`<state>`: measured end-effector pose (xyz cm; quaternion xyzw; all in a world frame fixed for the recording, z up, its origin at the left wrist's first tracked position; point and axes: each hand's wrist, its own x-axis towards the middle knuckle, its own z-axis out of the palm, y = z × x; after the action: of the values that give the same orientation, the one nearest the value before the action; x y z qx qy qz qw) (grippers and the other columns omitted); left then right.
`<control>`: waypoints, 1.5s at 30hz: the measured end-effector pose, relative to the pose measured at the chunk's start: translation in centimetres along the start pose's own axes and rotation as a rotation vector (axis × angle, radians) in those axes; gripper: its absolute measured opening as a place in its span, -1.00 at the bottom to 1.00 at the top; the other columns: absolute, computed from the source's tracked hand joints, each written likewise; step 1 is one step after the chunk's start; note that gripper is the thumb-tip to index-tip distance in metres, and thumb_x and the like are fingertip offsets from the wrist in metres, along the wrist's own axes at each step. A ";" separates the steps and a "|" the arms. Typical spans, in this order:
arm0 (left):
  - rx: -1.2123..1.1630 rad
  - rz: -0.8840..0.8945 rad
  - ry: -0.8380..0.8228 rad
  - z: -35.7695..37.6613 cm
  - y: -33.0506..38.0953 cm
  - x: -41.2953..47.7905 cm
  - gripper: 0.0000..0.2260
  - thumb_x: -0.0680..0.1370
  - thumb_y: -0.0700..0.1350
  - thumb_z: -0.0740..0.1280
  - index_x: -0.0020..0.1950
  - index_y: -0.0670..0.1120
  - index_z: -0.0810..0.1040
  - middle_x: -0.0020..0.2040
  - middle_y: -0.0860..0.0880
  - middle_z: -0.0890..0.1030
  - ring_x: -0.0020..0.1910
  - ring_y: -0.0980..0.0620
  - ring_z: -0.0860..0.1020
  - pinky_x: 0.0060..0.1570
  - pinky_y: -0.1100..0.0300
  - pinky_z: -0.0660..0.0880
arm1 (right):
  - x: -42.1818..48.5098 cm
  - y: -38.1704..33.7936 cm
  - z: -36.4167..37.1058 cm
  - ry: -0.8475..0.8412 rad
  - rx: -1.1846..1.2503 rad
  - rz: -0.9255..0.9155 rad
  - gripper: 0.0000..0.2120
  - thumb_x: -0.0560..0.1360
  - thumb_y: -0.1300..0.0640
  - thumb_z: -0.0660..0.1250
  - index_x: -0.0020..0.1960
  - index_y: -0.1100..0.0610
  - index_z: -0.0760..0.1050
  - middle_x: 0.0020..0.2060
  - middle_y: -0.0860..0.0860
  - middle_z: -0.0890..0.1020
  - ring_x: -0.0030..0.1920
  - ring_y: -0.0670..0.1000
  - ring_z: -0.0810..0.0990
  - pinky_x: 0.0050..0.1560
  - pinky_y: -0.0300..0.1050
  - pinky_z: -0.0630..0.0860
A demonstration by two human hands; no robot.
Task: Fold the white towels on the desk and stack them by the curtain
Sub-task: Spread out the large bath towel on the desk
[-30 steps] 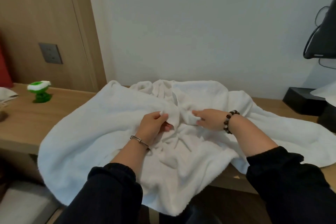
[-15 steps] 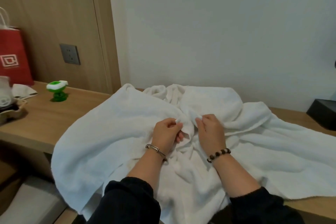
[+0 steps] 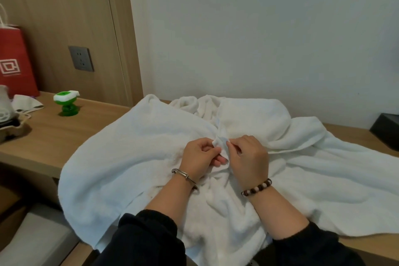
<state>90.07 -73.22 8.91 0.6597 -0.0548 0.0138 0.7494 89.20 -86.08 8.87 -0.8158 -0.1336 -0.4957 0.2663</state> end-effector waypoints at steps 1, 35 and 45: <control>-0.001 -0.005 0.000 0.0 0.1 -0.1 -0.90 0.52 -0.39 0.31 -0.19 -0.28 0.54 -0.43 -0.21 0.59 -0.51 0.03 0.56 -0.45 0.30 0.50 | 0.0 -0.2 0.1 0.004 0.002 -0.012 -0.84 0.30 0.41 0.50 -0.36 0.25 0.56 -0.46 0.08 0.54 -0.42 0.10 0.53 -0.42 -0.09 0.48; 0.005 0.012 -0.045 0.0 0.5 -0.6 -0.85 0.48 -0.41 0.35 -0.26 -0.23 0.53 -0.39 -0.15 0.62 -0.42 0.04 0.62 -0.33 0.30 0.57 | 0.0 0.5 -0.2 -0.228 0.558 0.484 -0.88 0.39 0.32 0.47 -0.26 0.13 0.64 -0.32 -0.02 0.65 -0.26 -0.11 0.61 -0.21 -0.31 0.48; 0.007 0.002 -0.018 -0.3 0.2 -0.5 -0.85 0.47 -0.42 0.34 -0.24 -0.24 0.62 -0.39 -0.14 0.62 -0.41 0.04 0.60 -0.25 0.23 0.60 | 0.4 0.8 -0.9 -0.368 0.628 0.482 -0.68 0.43 0.44 0.36 -0.22 0.03 0.64 -0.31 -0.04 0.63 -0.24 -0.15 0.57 -0.19 -0.35 0.45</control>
<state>89.60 -72.85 9.06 0.6623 -0.0622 0.0088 0.7466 89.06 -87.25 9.29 -0.7779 -0.1288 -0.2012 0.5812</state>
